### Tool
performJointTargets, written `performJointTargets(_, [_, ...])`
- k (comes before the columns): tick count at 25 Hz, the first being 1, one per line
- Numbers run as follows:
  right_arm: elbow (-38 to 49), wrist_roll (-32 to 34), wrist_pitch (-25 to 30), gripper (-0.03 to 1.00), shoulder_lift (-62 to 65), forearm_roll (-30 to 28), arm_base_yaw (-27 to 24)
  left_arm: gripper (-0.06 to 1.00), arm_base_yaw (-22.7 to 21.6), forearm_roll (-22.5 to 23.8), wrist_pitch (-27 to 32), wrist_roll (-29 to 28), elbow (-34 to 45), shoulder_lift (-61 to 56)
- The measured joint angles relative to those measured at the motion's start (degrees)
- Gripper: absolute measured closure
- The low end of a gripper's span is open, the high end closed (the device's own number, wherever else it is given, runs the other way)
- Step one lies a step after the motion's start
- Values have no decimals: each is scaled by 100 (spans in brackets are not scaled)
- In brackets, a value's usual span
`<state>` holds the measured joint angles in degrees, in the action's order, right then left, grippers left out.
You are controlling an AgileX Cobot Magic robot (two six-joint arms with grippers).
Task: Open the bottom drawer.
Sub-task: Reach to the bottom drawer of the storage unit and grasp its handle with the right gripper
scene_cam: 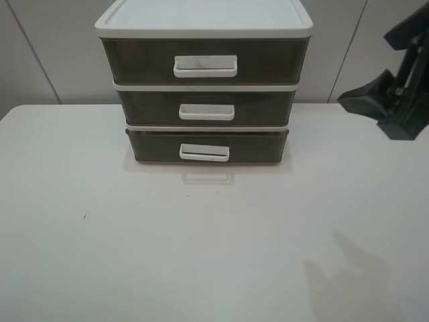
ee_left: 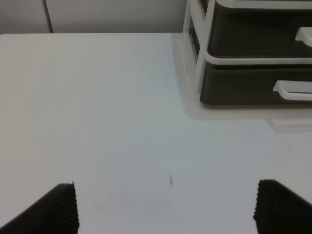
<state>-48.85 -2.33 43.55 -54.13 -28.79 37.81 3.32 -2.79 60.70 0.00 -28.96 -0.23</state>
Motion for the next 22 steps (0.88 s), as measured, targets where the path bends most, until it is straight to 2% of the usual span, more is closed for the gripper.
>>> performJointTargets(5, [0,0,-811,18,-1220,-435,310,20,0,0,0,0,0,0])
performJointTargets(8, [24,0,-1082,18,-1890,-624,391,20,0,0,0,0,0,0])
performJointTargets(12, [401,0,-1626,18,-2593,-1263,391,20,0,0,0,0,0,0])
performJointTargets(18, [1086,0,-3150,18,-3143,-2480,667,20,0,0,0,0,0,0])
performJointTargets(22, [1112,5,-3457,18,-3681,-2863,667,20,0,0,0,0,0,0])
